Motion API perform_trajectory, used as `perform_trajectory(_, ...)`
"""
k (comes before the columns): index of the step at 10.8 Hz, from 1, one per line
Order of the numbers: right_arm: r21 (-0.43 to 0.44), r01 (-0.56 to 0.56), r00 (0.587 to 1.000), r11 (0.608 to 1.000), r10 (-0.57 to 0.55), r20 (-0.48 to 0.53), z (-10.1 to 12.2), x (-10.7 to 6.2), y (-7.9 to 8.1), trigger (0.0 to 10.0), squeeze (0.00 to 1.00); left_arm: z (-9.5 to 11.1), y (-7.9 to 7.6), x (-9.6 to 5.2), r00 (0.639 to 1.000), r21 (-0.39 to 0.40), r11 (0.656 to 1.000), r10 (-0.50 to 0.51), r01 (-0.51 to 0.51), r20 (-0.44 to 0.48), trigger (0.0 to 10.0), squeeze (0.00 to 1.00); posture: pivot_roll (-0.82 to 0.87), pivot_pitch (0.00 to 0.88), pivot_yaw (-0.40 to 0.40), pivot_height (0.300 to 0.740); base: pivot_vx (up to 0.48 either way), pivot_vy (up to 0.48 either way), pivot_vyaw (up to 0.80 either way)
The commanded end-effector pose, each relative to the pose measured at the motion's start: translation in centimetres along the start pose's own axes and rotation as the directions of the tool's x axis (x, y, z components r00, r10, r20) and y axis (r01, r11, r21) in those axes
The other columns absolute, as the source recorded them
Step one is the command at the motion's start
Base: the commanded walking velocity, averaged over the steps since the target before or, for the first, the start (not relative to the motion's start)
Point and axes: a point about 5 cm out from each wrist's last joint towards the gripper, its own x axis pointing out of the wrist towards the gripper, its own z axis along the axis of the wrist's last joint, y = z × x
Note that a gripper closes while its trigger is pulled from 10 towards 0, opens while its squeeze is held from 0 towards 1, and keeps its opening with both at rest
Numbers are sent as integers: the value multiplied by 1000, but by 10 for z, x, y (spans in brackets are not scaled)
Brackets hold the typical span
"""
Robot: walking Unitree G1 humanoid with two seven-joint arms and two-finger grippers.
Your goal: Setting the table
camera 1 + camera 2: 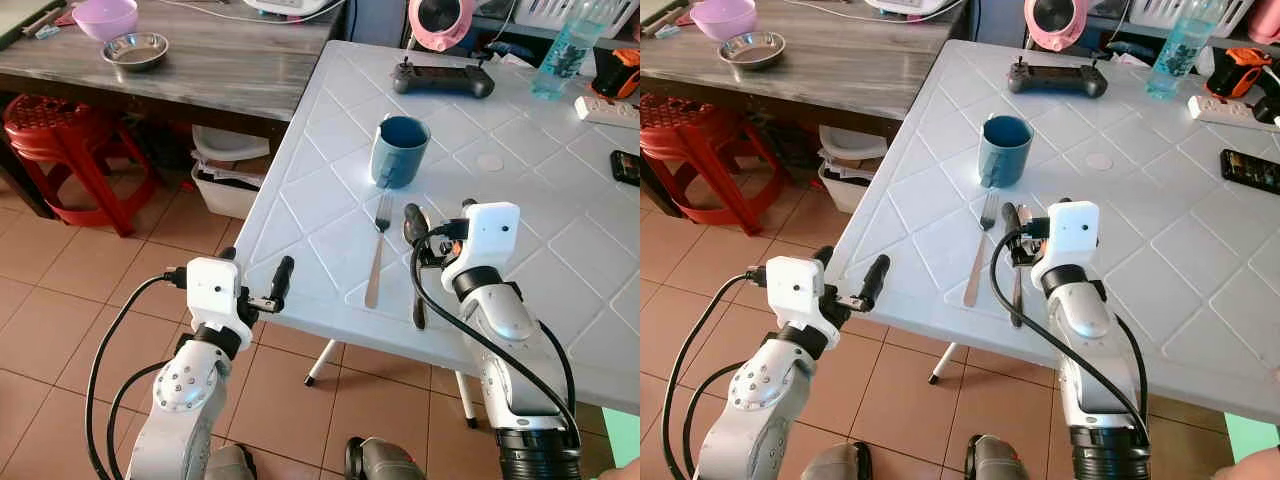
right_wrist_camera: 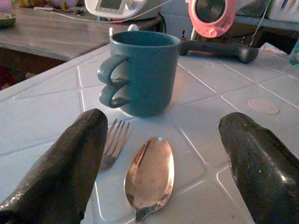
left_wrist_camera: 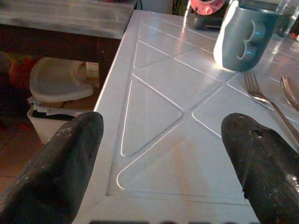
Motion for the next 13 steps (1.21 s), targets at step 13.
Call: perform_trajectory(13, 239, -126, 945, 963, 189, -265, -8, 19, 61, 10000, 0, 7, -1, 3, 999, 18, 999, -30, 30, 9, 10000, 0, 38, 179, 1, 740, 0, 0, 0)
